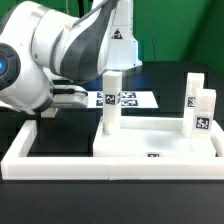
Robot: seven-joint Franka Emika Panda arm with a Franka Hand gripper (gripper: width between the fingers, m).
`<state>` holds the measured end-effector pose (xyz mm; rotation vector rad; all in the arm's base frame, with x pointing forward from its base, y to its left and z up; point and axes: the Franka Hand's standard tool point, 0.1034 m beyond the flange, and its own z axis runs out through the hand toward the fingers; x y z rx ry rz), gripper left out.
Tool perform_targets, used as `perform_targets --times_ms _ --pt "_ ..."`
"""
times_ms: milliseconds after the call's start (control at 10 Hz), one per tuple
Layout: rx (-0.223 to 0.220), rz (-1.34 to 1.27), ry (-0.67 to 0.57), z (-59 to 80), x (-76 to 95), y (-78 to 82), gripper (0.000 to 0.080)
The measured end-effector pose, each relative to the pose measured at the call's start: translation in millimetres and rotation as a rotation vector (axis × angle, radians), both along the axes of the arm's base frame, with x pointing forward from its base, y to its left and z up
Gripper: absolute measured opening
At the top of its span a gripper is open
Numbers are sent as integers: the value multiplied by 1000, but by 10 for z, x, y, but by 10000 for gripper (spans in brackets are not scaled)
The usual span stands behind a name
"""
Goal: Assemble desk
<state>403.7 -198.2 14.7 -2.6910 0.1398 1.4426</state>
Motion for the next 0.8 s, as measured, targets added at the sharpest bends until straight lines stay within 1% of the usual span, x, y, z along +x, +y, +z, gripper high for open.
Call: perform_targets --times_ms 100,200,300,400,500,700,800 --pt "5 2 -15 154 132 1 288" --pt "13 -1 -36 372 271 45 288" --pt "17 2 -80 632 398 130 288" --pt "23 0 -97 852 455 210 288" --pt "21 9 -129 956 513 220 288" --pt "-2 20 -267 900 606 167 289" --pt "-8 21 -317 915 617 159 289"
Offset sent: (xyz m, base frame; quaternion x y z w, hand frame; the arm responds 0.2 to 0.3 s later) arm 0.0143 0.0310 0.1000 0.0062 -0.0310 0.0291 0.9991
